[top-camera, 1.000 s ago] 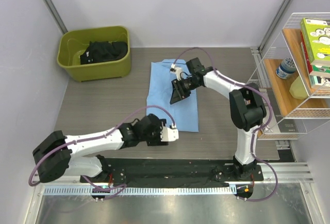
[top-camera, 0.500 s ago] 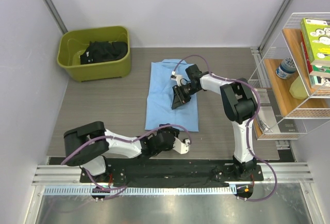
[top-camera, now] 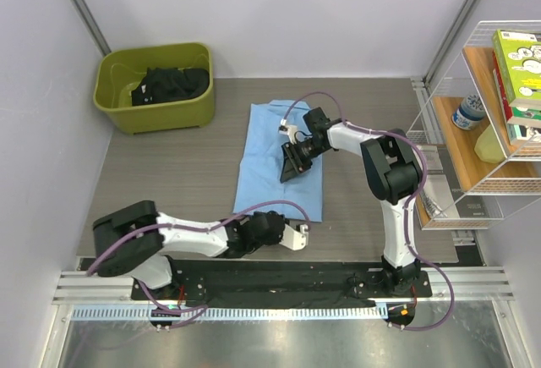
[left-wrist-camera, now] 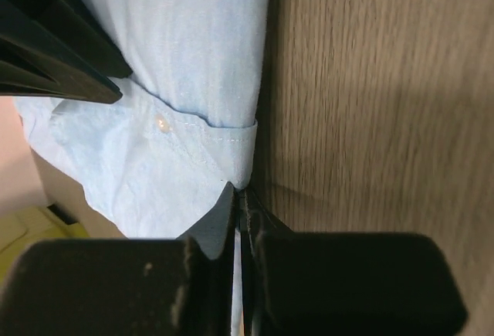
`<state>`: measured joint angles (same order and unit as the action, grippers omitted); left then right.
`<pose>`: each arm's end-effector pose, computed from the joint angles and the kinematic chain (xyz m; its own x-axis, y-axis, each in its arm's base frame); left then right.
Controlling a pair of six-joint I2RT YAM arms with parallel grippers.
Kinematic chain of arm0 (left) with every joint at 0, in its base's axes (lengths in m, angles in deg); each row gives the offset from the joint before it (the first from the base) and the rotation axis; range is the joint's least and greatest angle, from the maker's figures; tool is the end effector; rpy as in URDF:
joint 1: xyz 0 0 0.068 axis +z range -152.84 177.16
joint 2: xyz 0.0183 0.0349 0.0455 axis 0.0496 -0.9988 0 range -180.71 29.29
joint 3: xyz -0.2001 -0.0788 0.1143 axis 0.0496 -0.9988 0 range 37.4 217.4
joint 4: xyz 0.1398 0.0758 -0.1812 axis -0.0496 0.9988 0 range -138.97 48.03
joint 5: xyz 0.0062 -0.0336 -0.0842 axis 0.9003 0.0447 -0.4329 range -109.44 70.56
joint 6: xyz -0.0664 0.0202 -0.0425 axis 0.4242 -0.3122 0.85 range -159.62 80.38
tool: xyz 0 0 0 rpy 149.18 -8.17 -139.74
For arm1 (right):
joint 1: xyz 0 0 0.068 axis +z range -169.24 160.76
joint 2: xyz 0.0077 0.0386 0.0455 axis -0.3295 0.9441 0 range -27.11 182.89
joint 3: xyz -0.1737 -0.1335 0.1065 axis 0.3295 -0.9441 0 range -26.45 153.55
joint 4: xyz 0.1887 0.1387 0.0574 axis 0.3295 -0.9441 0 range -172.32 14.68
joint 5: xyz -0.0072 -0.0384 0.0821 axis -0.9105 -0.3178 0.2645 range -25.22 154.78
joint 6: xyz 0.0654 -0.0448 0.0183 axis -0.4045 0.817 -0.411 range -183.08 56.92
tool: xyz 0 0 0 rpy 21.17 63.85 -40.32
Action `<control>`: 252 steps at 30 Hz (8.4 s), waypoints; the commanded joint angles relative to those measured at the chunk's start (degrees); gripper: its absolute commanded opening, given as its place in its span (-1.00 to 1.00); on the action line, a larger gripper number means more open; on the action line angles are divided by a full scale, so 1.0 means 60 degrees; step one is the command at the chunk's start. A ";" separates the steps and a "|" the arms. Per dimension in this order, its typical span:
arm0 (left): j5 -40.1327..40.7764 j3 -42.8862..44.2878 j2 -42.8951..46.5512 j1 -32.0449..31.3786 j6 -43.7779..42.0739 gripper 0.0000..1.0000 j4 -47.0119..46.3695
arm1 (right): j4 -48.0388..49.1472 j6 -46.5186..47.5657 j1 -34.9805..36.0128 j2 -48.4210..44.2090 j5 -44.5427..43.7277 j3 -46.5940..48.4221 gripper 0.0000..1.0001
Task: Fold and stack the long sleeve shirts
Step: Fold the shirt
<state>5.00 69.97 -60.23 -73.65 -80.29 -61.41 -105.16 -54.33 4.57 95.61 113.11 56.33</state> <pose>0.1225 -0.2630 0.0959 0.3222 0.8788 -0.3520 0.7288 0.0071 0.6847 0.3426 0.2088 0.0993 -0.7718 -0.4510 -0.4483 -0.6293 0.4405 0.6403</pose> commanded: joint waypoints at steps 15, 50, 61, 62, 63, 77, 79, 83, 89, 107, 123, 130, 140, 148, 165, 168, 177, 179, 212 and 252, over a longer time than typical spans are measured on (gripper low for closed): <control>-0.4320 0.3782 0.2351 0.0111 0.3364 -1.00 0.7654 | -0.0900 0.0957 0.0513 -0.0398 0.0103 0.0166 -0.35; -0.7106 0.6069 -0.1061 0.3012 0.0830 -0.95 0.8081 | -0.1619 0.0828 -0.0570 0.0288 -0.0511 0.3311 -0.07; -0.8336 0.6231 -0.2219 0.3305 0.1285 -0.94 0.8490 | -0.1383 0.1500 -0.0322 0.0964 -0.0469 0.2129 -0.14; -0.8584 0.6231 -0.2205 0.3305 0.1241 -0.94 0.8723 | -0.1383 0.1558 -0.0249 0.0891 -0.0425 0.1966 -0.14; -0.8731 0.6318 -0.2161 0.3305 0.1269 -0.94 0.8855 | -0.1354 0.1675 -0.0219 0.0803 -0.0395 0.1791 -0.14; -0.8177 0.7622 -0.1443 0.3510 0.1446 -0.99 1.0425 | -0.1485 0.1954 0.0074 -0.0794 0.0381 -0.0481 -0.18; -0.7914 0.7709 -0.1516 0.3626 0.1445 -0.99 1.0132 | -0.1573 0.1998 0.0074 -0.0882 0.0513 -0.0555 -0.19; -0.7518 0.7871 -0.1604 0.3788 0.1445 -0.99 0.9605 | -0.1719 0.2115 0.0074 -0.0999 0.0616 -0.0555 -0.19; -0.7224 0.7944 -0.1780 0.3920 0.1079 -0.99 0.9048 | -0.2115 0.2276 0.0074 -0.0970 0.0864 -0.0321 -0.21; -0.6741 0.7886 -0.1780 0.4169 0.0464 -0.97 0.8300 | -0.2760 0.1837 -0.0570 -0.0107 0.0470 0.2930 -0.15; -0.7545 0.7944 -0.1751 0.4315 0.0814 -0.95 0.9339 | -0.2716 0.2877 -0.0263 0.1111 -0.0176 0.2640 -0.17; -0.7985 0.7637 -0.1005 0.4286 0.1284 -0.96 1.0058 | -0.2673 0.2833 0.0147 -0.0046 0.0351 0.1059 -0.19; -0.8118 0.7666 -0.0579 0.3862 0.1709 -0.95 1.0453 | -0.2482 0.1896 0.0119 -0.0985 0.0455 0.1286 -0.13; -0.7766 0.8046 -0.0740 0.3818 0.1402 -0.94 1.0541 | -0.3463 0.2759 -0.0394 -0.0224 -0.0644 0.2506 -0.13; -0.7297 0.9935 -0.2409 0.4520 0.0054 -0.94 1.0322 | -0.3390 0.3009 -0.0351 0.0905 -0.0439 0.2668 -0.36; -0.7326 1.0345 -0.2746 0.4667 -0.0136 -0.94 1.0307 | -0.3390 0.3038 -0.0365 0.0919 -0.0424 0.2697 -0.38; -0.7297 1.0654 -0.3362 0.4799 -0.0458 -0.94 0.9533 | -0.3448 0.3126 -0.0365 0.0949 -0.0117 0.2741 -0.38; -0.7253 1.0654 -0.3551 0.4814 -0.0561 -0.94 0.9443 | -0.3478 0.3068 -0.0365 0.0963 -0.0087 0.2858 -0.36; -1.1091 1.3874 -0.5543 0.8226 0.1109 0.23 1.3659 | -0.5573 0.4048 -0.2358 -0.1366 -0.0321 0.1936 0.31; -1.1078 1.4155 -0.6701 0.8256 0.1810 -0.99 1.3167 | -0.6160 0.5236 -0.2855 -0.1309 -0.2108 0.1464 -0.98</control>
<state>-62.84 152.38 -99.98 -24.19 -73.49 21.86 -143.30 -24.12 -10.90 84.46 104.48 61.53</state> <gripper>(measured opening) 0.006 0.029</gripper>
